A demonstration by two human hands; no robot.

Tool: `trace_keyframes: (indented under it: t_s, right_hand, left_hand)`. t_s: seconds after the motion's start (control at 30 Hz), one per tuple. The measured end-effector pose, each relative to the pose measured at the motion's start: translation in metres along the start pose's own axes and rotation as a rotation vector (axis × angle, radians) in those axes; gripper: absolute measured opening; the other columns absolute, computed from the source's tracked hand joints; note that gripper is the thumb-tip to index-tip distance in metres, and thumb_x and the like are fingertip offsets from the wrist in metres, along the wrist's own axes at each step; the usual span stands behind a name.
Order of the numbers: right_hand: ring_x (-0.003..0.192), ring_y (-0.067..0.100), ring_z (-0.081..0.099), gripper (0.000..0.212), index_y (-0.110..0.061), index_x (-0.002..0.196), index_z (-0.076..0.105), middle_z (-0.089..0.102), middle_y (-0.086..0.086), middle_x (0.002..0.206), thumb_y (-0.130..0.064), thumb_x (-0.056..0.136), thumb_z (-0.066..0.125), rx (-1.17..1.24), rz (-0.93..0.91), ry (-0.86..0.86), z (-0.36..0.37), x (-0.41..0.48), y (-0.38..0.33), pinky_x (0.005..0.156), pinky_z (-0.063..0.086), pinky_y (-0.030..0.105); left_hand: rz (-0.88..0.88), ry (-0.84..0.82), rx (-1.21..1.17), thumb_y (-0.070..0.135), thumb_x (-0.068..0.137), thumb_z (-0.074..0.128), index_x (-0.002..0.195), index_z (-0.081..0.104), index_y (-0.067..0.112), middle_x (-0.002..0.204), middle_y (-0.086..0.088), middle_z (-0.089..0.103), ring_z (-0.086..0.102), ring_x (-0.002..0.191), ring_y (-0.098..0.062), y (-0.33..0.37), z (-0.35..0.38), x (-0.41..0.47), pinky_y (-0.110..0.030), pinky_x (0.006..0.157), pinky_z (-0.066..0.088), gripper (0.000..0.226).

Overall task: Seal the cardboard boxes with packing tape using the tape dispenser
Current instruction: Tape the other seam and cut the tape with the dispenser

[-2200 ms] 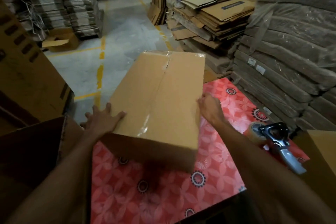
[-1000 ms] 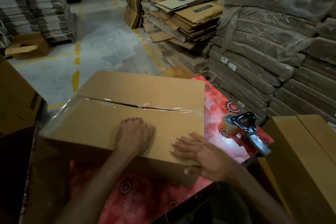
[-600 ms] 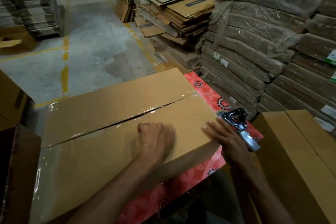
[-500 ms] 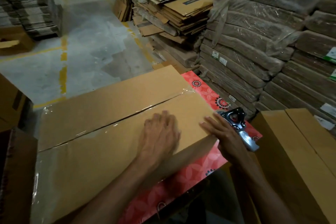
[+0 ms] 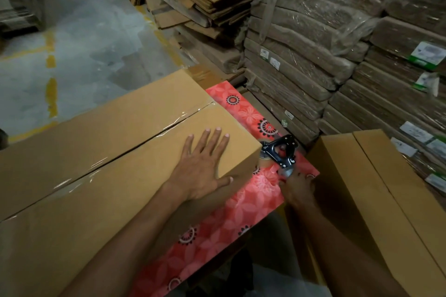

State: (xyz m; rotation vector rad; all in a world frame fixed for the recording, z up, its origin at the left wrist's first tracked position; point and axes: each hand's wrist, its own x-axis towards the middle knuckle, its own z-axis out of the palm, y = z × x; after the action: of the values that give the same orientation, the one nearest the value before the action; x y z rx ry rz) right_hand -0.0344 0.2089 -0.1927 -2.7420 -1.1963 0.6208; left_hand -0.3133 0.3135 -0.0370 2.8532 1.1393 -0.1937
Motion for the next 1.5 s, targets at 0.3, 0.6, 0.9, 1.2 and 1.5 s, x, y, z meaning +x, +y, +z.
trace_keyframes:
  t_s: [0.3, 0.6, 0.9, 1.2, 1.5]
  right_hand:
    - [0.07, 0.018, 0.057, 0.039, -0.005, 0.096, 0.058, 0.057, 0.003, 0.077, -0.045, 0.094, 0.056, 0.245, 0.143, -0.049, -0.042, 0.047, -0.026, 0.061, 0.048, 0.029]
    - [0.041, 0.015, 0.032, 0.016, -0.015, 0.066, 0.048, 0.038, 0.001, 0.051, -0.009, 0.08, 0.051, 1.061, -0.097, -0.409, -0.175, 0.049, -0.125, 0.04, 0.024, 0.022]
    - [0.04, 0.014, 0.036, 0.012, -0.012, 0.066, 0.052, 0.04, 0.003, 0.056, -0.009, 0.071, 0.062, 1.21, -0.427, -0.761, -0.222, -0.058, -0.192, 0.043, 0.03, 0.025]
    - [0.046, 0.017, 0.038, 0.014, -0.01, 0.074, 0.052, 0.043, 0.006, 0.06, -0.012, 0.072, 0.065, 1.142, -0.535, -0.628, -0.195, -0.09, -0.212, 0.046, 0.034, 0.027]
    - [0.047, 0.019, 0.036, 0.02, -0.008, 0.087, 0.051, 0.042, 0.01, 0.064, -0.008, 0.072, 0.064, 1.182, -0.537, -0.573, -0.183, -0.088, -0.212, 0.047, 0.033, 0.028]
  left_hand:
    - [-0.01, 0.016, -0.004, 0.077, 0.09, 0.032, 0.157, -0.025, 0.029, 0.164, 0.004, -0.03, -0.027, 0.152, -0.021, 0.013, -0.002, 0.004, -0.055, 0.124, -0.003, 0.1]
    - [-0.008, 0.035, -0.034, 0.074, 0.091, 0.03, 0.159, -0.019, 0.027, 0.167, 0.004, -0.024, -0.025, 0.153, -0.024, 0.031, 0.001, 0.013, -0.056, 0.123, -0.006, 0.096]
    - [-0.586, 0.142, -2.255, 0.059, 0.093, 0.058, 0.111, 0.064, -0.003, 0.108, -0.021, 0.067, 0.069, 0.091, -0.032, -0.058, -0.092, 0.058, -0.039, 0.077, 0.056, 0.065]
    - [-0.513, -0.035, -2.472, -0.001, 0.09, 0.06, 0.093, 0.062, -0.005, 0.075, -0.019, 0.069, 0.07, 0.055, -0.021, -0.1, -0.094, 0.047, -0.028, 0.057, 0.062, 0.005]
    - [-0.539, -0.152, -2.434, 0.026, 0.101, 0.054, 0.089, 0.067, -0.008, 0.073, -0.023, 0.068, 0.07, 0.057, -0.027, -0.115, -0.079, 0.056, -0.032, 0.054, 0.062, 0.039]
